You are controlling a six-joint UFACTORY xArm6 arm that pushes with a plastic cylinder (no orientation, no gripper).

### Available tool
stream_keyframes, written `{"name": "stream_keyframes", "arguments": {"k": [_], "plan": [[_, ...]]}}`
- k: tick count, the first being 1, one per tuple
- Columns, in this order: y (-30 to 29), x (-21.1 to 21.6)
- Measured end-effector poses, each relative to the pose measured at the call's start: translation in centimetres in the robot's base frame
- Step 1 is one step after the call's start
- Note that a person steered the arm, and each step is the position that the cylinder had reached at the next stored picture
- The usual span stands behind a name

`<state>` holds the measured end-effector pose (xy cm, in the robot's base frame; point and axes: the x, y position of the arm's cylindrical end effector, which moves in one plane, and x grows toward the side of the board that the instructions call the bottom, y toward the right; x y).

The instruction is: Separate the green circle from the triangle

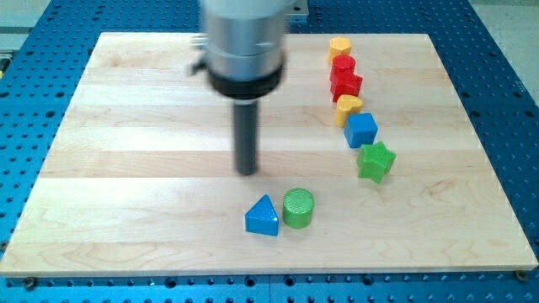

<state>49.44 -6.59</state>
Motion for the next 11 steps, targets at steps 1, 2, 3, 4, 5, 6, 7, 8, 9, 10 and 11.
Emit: {"name": "stream_keyframes", "arguments": {"k": [1, 2, 3, 4, 5, 6, 7, 8, 9, 10, 11], "plan": [[-7.7, 5.9], [-7.2, 10.0], [-2.6, 9.1], [2.9, 6.9], [6.7, 6.5], [9.4, 6.5], [11.1, 6.1], [11.1, 6.1], [13.0, 6.1], [16.6, 5.6], [17.8, 5.1]]}}
